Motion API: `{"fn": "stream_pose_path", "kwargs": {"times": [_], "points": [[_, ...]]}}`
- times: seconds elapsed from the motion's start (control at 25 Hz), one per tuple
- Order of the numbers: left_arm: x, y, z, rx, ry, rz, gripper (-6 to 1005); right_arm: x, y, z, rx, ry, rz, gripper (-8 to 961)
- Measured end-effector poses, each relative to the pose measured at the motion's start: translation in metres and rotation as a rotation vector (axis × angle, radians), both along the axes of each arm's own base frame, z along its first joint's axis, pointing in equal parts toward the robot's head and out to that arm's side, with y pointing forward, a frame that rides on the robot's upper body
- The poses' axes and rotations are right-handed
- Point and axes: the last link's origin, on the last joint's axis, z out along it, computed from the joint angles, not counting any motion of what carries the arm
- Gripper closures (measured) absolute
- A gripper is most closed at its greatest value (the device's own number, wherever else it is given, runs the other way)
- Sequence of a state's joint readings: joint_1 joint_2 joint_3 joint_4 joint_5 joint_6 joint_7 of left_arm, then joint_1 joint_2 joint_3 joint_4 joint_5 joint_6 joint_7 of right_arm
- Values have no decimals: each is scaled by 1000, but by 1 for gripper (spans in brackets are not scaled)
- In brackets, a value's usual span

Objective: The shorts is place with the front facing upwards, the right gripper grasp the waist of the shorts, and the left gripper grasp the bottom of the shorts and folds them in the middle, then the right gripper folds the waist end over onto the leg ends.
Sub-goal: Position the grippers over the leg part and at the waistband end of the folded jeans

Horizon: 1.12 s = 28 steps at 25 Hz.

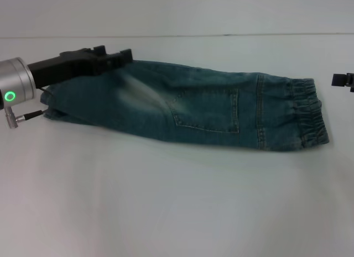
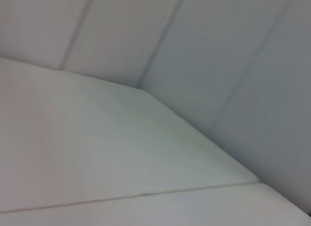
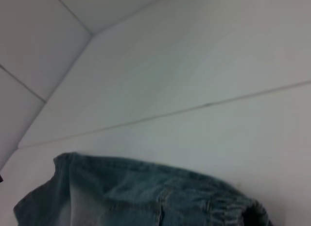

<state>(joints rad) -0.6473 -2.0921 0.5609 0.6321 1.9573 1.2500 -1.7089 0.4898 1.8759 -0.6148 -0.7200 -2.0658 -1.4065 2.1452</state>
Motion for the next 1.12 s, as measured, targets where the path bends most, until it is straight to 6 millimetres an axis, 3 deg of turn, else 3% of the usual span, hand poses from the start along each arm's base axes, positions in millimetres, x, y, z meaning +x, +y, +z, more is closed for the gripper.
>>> {"fn": "stream_pose_path", "kwargs": {"times": [0.44, 0.76, 1.12], "points": [[31, -29, -8, -272, 121, -292, 66, -35, 1, 22, -207, 9, -78, 25], [38, -30, -19, -346, 199, -312, 77, -42, 12, 4, -369, -147, -168, 32], [41, -28, -21, -350, 215, -321, 90, -34, 18, -23, -404, -108, -269, 39]]}}
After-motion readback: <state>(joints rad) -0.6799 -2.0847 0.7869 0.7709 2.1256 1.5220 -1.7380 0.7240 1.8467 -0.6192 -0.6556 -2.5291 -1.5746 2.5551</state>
